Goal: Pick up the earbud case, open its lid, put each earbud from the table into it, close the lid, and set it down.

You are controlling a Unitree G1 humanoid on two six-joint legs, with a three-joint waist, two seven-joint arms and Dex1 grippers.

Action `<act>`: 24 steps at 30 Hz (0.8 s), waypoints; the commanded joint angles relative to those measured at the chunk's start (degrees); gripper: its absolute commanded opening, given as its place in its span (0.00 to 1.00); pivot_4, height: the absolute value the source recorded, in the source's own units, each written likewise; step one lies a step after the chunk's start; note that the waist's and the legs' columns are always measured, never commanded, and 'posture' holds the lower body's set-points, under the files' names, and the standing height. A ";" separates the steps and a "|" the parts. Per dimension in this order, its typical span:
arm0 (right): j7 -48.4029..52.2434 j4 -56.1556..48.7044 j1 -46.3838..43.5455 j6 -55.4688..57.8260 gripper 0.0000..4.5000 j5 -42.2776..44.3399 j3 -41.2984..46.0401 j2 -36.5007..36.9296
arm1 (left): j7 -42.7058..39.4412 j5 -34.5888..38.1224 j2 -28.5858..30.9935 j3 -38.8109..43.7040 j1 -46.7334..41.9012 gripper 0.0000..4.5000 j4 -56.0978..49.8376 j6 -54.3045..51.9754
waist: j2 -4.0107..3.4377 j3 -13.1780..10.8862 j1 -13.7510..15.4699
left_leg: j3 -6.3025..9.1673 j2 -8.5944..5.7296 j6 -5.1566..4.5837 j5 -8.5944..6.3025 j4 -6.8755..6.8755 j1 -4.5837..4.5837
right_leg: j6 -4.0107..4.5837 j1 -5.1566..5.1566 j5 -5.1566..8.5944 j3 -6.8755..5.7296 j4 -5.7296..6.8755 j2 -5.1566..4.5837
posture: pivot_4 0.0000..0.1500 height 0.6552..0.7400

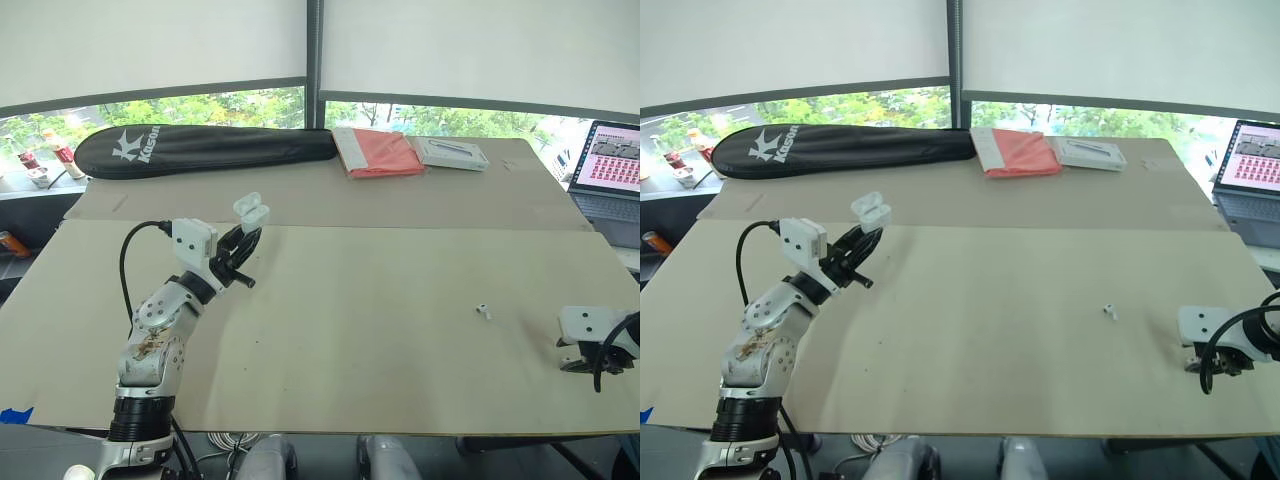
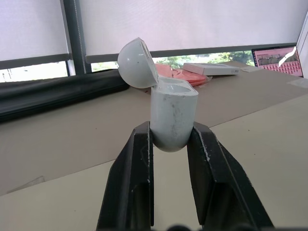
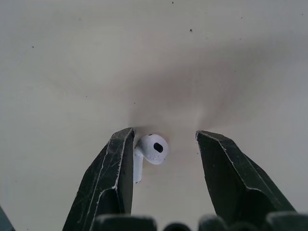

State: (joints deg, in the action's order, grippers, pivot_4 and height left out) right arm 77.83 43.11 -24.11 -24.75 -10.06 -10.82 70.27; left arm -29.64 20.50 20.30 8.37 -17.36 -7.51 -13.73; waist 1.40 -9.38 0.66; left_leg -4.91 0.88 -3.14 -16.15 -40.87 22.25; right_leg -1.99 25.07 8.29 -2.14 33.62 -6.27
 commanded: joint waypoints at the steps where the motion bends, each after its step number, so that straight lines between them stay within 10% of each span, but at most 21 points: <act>1: 1.78 0.44 -0.11 -1.45 0.52 -1.61 -1.14 1.00 | 0.11 0.89 0.23 0.41 -0.62 0.11 -2.50 0.17 | 0.00 0.00 0.02 | 0.01 0.00 0.00 0.00 0.00 0.00 | 0.00 0.00 0.00 -0.01 0.00 0.00 | 1.00 1.00; 17: 1.77 2.35 -3.74 -2.84 0.52 -5.09 -3.12 -0.25 | 0.19 0.81 0.07 0.55 -0.67 0.11 -2.11 0.40 | 0.00 0.00 0.00 | 0.02 -0.01 0.00 0.00 0.00 0.01 | 0.00 0.00 0.00 -0.03 -0.01 -0.02 | 1.00 1.00; 24: 1.92 3.82 -5.27 -2.28 0.08 -5.21 -3.32 -1.23 | 0.06 0.74 -0.04 0.29 -0.97 0.11 -1.81 0.39 | 0.02 0.00 -0.27 | 0.01 -0.01 -0.01 -0.01 -0.03 -0.02 | 0.01 -0.06 0.00 -0.03 -0.06 -0.02 | 1.00 1.00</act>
State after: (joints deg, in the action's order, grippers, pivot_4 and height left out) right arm 80.10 46.05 -28.96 -27.36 -15.17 -14.42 69.50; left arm -29.53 20.48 20.22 8.35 -17.37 -7.81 -14.00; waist 1.43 -9.39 0.39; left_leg -4.92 0.88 -3.16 -16.16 -40.89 22.22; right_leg -1.98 25.00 8.29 -2.15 33.56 -6.30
